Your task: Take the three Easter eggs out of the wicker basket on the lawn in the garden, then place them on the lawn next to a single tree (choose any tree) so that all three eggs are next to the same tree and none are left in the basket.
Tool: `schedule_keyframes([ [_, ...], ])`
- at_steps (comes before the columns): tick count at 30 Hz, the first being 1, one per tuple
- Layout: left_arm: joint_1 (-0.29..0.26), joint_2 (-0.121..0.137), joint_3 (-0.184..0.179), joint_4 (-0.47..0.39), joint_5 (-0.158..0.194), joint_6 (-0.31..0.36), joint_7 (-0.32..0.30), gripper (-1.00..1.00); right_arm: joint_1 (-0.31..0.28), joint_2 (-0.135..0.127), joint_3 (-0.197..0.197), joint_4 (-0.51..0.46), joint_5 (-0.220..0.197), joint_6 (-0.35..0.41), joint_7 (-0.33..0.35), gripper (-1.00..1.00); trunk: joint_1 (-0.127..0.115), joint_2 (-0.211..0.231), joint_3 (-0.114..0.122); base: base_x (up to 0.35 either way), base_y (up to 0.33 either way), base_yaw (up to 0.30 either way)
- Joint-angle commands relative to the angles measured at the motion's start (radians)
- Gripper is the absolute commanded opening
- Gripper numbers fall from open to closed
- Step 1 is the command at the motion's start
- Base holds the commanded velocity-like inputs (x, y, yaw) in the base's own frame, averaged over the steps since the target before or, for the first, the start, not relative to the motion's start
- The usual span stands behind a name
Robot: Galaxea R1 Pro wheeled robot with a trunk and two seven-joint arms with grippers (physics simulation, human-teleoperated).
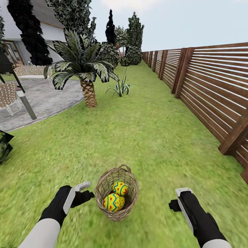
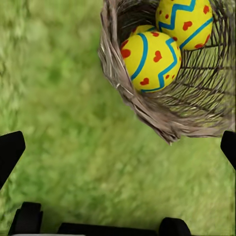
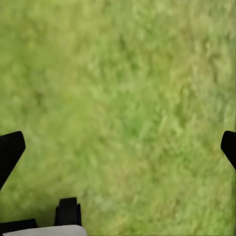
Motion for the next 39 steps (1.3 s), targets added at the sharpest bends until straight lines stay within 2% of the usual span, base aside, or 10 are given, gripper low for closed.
schedule_keyframes([
  [1, -0.001, -0.001, 0.005, -0.001, 0.019, 0.005, 0.002, 1.00, 0.000, 0.000, 0.000, -0.001, 0.005, 0.004, 0.002, 1.00, 0.000, 0.000, -0.001, 0.290, -0.202, 0.286],
  [5, -0.001, 0.000, 0.017, 0.004, 0.105, 0.001, 0.005, 1.00, -0.001, 0.000, 0.000, 0.008, 0.005, 0.004, 0.002, 1.00, 0.000, 0.000, -0.001, 0.290, -0.209, 0.286],
  [6, 0.000, -0.001, 0.034, 0.032, 0.152, -0.021, 0.006, 1.00, 0.000, 0.000, 0.000, 0.011, 0.005, 0.003, 0.002, 1.00, 0.000, 0.000, -0.001, 0.273, -0.189, 0.286],
  [7, 0.000, -0.001, 0.040, 0.066, 0.178, -0.068, 0.006, 1.00, -0.001, 0.000, 0.000, 0.012, 0.005, 0.003, 0.002, 1.00, 0.000, 0.000, -0.001, 0.122, -0.083, 0.287],
  [8, 0.000, -0.001, 0.041, 0.085, 0.186, -0.093, 0.006, 1.00, 0.000, 0.000, 0.000, 0.013, 0.005, 0.003, 0.002, 1.00, 0.000, 0.000, -0.001, 0.078, -0.053, 0.288],
  [11, 0.000, -0.003, 0.043, 0.146, 0.198, -0.145, 0.006, 1.00, 0.000, 0.000, 0.000, 0.014, 0.004, 0.003, 0.002, 1.00, 0.000, 0.000, -0.001, 0.030, -0.020, 0.288],
  [16, 0.000, -0.020, 0.044, 0.163, 0.199, -0.189, 0.006, 1.00, 0.000, 0.001, 0.000, 0.014, 0.003, 0.003, 0.002, 1.00, 0.000, 0.000, -0.001, 0.004, -0.003, 0.289],
  [20, 0.000, -0.023, 0.051, 0.164, 0.200, -0.198, 0.006, 1.00, 0.000, 0.002, -0.002, 0.014, 0.003, 0.003, 0.002, 1.00, 0.000, 0.000, -0.001, 0.000, 0.000, 0.233],
  [28, 0.000, -0.027, 0.053, 0.166, 0.214, -0.201, 0.004, 1.00, 0.000, 0.003, -0.003, 0.014, 0.001, 0.003, 0.003, 1.00, 0.000, 0.000, -0.001, 0.000, -0.003, 0.022],
  [39, 0.000, -0.034, 0.054, 0.217, 0.216, -0.236, 0.007, 1.00, 0.000, 0.003, -0.003, 0.014, 0.001, 0.001, 0.002, 1.00, 0.000, 0.000, -0.001, 0.098, -0.293, 0.000],
])
